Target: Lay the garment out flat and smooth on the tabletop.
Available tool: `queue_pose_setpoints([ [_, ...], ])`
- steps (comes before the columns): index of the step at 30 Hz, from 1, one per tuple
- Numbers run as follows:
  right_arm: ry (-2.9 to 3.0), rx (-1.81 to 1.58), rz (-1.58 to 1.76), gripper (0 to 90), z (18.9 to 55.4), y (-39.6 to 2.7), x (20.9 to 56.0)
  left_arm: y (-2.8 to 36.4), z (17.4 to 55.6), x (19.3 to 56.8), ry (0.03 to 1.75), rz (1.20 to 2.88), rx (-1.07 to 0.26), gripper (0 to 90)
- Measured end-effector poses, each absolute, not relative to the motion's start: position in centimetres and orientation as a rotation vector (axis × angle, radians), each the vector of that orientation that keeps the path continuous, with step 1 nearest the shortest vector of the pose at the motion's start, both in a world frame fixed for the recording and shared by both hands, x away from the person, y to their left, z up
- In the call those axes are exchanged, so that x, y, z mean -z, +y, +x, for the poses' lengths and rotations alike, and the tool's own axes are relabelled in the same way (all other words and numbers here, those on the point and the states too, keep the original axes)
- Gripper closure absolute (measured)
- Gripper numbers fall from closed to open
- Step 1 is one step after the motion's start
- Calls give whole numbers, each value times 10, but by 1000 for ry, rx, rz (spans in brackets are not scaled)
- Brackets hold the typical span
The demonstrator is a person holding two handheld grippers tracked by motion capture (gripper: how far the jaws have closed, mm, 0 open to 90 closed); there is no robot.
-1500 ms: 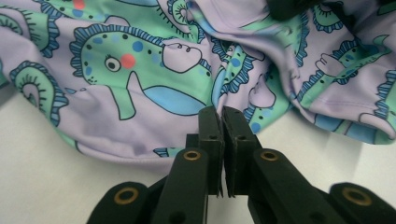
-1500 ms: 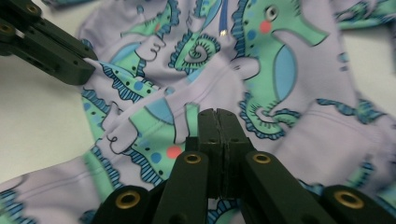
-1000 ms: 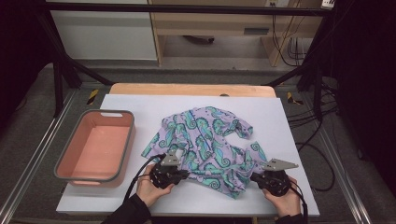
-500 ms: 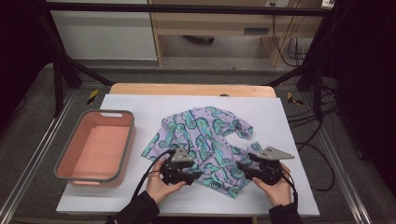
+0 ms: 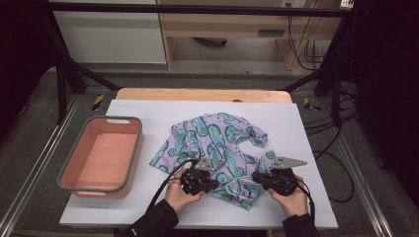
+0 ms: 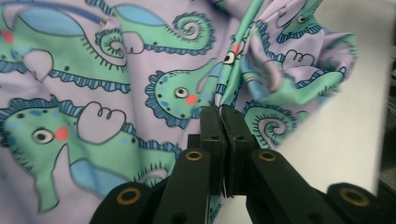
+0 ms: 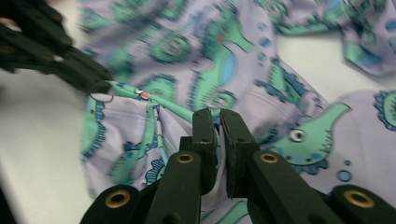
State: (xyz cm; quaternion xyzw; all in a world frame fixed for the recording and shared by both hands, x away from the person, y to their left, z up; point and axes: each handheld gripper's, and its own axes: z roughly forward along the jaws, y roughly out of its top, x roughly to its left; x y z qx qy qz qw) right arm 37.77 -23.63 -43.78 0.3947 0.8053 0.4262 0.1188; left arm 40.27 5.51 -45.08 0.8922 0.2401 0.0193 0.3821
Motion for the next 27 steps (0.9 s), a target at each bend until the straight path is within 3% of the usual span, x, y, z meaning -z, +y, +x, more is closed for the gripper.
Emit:
queue_pose_setpoints([
  [5,2429,-1341,1068,833,356,-219,434,82,379,442,534,2303,-85,880],
  [9,2521,-1336,1025,700,351,-196,447,100,361,452,521,2338,-92,879],
  [14,2316,-1285,1102,527,375,-206,438,108,357,465,547,2339,-81,874],
  [18,2295,-1151,1168,441,405,-205,454,105,356,470,548,2349,-89,873],
  [21,2337,-1078,1190,490,416,-198,468,106,357,471,561,2343,-77,875],
  [25,2422,-1058,1171,815,414,-195,471,109,357,469,572,2345,-90,881],
  [27,2421,-1059,1161,835,408,-202,462,113,358,466,582,2344,-112,882],
])
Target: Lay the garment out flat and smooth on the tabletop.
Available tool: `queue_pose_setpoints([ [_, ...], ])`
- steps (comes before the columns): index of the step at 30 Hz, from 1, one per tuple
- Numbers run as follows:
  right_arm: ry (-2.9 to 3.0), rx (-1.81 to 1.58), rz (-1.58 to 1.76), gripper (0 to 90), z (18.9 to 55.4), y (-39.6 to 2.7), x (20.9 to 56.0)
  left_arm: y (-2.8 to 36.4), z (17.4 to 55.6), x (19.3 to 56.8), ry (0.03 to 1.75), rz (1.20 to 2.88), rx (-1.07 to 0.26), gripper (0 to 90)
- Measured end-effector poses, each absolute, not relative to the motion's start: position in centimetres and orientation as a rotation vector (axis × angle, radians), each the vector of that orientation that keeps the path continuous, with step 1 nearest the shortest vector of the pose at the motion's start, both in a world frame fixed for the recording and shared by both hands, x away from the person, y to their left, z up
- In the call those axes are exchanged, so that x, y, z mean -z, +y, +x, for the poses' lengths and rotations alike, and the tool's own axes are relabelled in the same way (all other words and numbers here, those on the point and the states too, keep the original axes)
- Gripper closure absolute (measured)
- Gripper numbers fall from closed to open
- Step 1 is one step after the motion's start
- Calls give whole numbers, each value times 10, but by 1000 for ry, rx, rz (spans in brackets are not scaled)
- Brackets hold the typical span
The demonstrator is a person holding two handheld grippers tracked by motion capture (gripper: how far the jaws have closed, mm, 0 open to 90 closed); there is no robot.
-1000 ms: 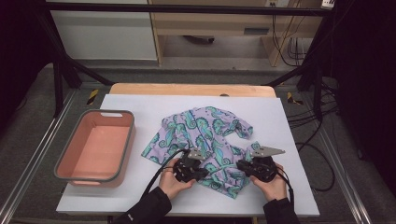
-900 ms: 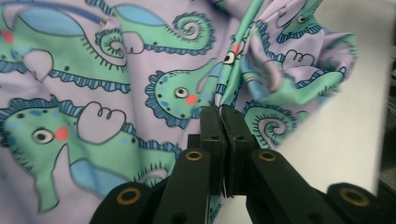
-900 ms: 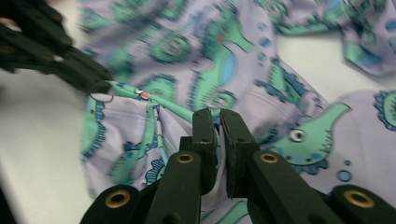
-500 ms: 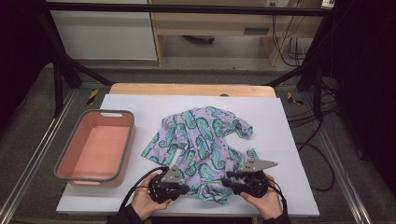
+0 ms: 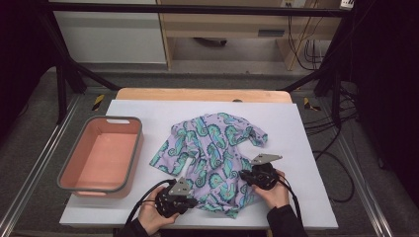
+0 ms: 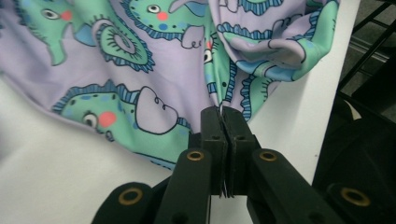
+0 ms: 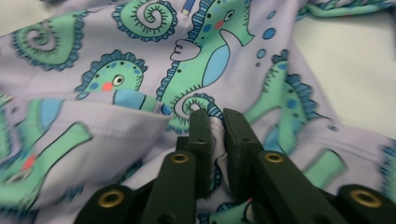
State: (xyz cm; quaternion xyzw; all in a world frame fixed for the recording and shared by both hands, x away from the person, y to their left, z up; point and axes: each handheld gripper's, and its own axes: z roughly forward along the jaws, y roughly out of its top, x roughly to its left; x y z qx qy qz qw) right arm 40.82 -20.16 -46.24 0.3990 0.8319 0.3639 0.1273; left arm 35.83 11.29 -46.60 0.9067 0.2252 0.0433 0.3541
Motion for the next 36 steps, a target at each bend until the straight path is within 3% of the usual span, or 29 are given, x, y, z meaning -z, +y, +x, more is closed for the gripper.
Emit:
queue_pose_setpoints([
  [5,2373,-1031,1148,831,378,-228,443,128,361,464,623,2336,-134,883],
  [10,2489,-1015,1206,821,353,-244,453,131,360,463,637,2312,-93,855],
  [14,2497,-1076,1203,740,343,-246,454,139,365,455,705,2234,-95,657],
  [16,2455,-1119,1199,684,345,-248,448,144,372,451,766,2208,-121,514],
  [21,2337,-1149,1160,533,372,-245,440,149,398,455,911,2144,-125,411],
  [24,2302,-1107,1193,476,394,-242,448,145,410,462,966,2140,-118,406],
  [30,2318,-1034,1235,492,422,-236,467,134,425,471,1019,2119,-113,465],
  [33,2342,-1005,1226,532,426,-233,473,128,429,473,1042,2129,-147,513],
  [36,2368,-986,1210,633,427,-231,477,123,429,472,1057,2150,-215,604],
])
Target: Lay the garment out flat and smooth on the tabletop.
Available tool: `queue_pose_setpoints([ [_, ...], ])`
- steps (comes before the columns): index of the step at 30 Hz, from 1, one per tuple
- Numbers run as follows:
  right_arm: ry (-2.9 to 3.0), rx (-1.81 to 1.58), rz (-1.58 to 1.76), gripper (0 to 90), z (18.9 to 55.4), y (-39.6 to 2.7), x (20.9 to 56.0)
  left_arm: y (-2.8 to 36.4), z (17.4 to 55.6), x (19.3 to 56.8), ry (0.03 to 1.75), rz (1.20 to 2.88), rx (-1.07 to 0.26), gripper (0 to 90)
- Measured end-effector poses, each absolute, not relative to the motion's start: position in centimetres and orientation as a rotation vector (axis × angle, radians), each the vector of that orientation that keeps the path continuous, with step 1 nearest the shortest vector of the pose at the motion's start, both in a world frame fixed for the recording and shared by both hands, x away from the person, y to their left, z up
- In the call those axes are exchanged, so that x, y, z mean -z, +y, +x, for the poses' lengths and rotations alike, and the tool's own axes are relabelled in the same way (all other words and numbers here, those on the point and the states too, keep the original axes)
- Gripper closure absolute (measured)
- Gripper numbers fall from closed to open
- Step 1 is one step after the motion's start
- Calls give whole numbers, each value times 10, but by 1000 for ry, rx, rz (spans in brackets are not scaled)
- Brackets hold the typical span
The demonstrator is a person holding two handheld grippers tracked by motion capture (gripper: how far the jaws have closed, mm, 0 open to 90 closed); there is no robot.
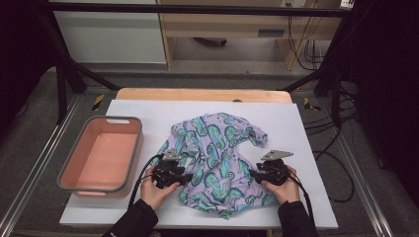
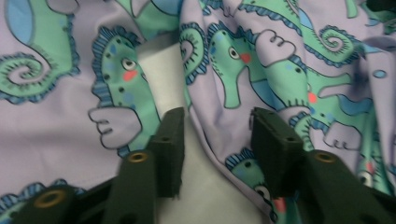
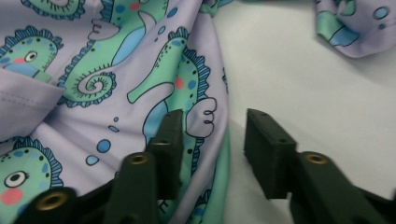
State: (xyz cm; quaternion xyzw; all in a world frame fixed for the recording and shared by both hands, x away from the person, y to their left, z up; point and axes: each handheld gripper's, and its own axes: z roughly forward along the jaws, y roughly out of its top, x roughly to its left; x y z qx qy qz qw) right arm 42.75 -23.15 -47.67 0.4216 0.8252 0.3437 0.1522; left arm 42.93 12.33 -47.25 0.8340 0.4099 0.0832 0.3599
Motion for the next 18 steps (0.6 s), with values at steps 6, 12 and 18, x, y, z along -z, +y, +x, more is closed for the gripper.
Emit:
queue_pose_setpoints([
  [6,2398,-1001,1195,874,426,-229,475,123,431,471,1048,2173,-231,890],
  [12,2339,-1067,1184,882,431,-232,461,137,449,451,1050,2109,-254,897],
  [18,2166,-1115,1184,882,441,-237,443,143,470,435,1067,2091,-349,898],
])
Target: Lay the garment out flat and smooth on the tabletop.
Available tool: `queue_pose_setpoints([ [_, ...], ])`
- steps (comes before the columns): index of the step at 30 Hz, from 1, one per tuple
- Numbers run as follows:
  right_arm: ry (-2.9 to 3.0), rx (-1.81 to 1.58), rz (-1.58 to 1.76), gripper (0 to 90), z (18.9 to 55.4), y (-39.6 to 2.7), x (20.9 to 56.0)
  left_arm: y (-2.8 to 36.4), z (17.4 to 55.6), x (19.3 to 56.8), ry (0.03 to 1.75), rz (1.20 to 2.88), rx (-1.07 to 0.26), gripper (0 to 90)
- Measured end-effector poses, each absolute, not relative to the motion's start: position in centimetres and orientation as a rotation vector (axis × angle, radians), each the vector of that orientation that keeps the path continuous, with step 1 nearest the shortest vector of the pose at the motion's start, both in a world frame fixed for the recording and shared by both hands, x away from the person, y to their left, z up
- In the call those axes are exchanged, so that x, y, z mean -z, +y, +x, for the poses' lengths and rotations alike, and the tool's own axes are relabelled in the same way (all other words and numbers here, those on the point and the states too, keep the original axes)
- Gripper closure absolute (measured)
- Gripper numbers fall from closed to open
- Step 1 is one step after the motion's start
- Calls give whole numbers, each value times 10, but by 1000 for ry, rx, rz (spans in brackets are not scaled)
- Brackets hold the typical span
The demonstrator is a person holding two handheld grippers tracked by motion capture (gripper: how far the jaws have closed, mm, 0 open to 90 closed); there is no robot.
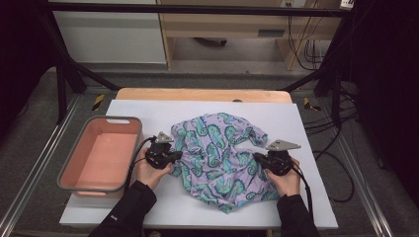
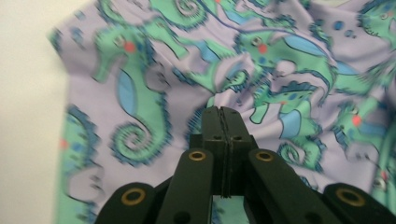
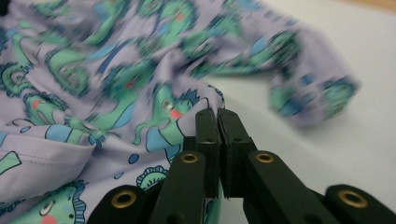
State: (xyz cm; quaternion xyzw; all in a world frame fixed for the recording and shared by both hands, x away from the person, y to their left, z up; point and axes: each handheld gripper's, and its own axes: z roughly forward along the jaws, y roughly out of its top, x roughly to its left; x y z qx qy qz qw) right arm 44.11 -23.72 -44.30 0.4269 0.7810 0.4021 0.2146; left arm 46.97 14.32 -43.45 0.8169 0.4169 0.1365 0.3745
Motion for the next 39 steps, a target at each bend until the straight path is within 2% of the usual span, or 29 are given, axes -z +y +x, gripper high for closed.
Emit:
queue_pose_setpoints([
  [3,2110,-1054,1212,871,447,-239,441,143,478,437,1113,2039,-303,895],
  [4,2119,-1045,1224,849,447,-239,443,142,478,438,1115,2036,-284,890],
  [5,2126,-1035,1232,790,447,-238,444,141,476,440,1109,2050,-282,881],
  [6,2127,-1030,1231,734,446,-237,445,140,473,441,1106,2059,-295,845],
  [8,2128,-1063,1221,662,440,-236,446,141,464,443,1096,2054,-266,684],
  [10,2114,-1108,1219,576,433,-234,444,143,454,443,1084,2054,-250,587],
  [14,2170,-1194,1186,486,419,-222,441,143,434,446,1049,2078,-204,478],
  [17,2217,-1249,1163,457,411,-210,443,141,422,455,1031,2089,-153,481],
  [20,2266,-1260,1144,429,408,-196,448,135,420,465,1026,2109,-135,552],
  [24,2303,-1283,1144,393,409,-178,454,130,420,473,1037,2124,-134,604],
  [27,2324,-1281,1154,408,409,-167,461,130,420,474,1038,2121,-131,659],
  [29,2349,-1284,1154,457,408,-161,466,130,420,475,1036,2124,-120,764],
  [30,2366,-1277,1141,498,408,-158,468,129,420,475,1033,2128,-133,780],
  [35,2423,-1291,1099,830,405,-154,468,128,419,475,1019,2144,-149,865],
  [36,2432,-1302,1097,862,404,-154,466,127,418,475,1012,2147,-149,878],
  [39,2436,-1352,1047,872,400,-151,459,128,418,475,1005,2144,-154,887],
])
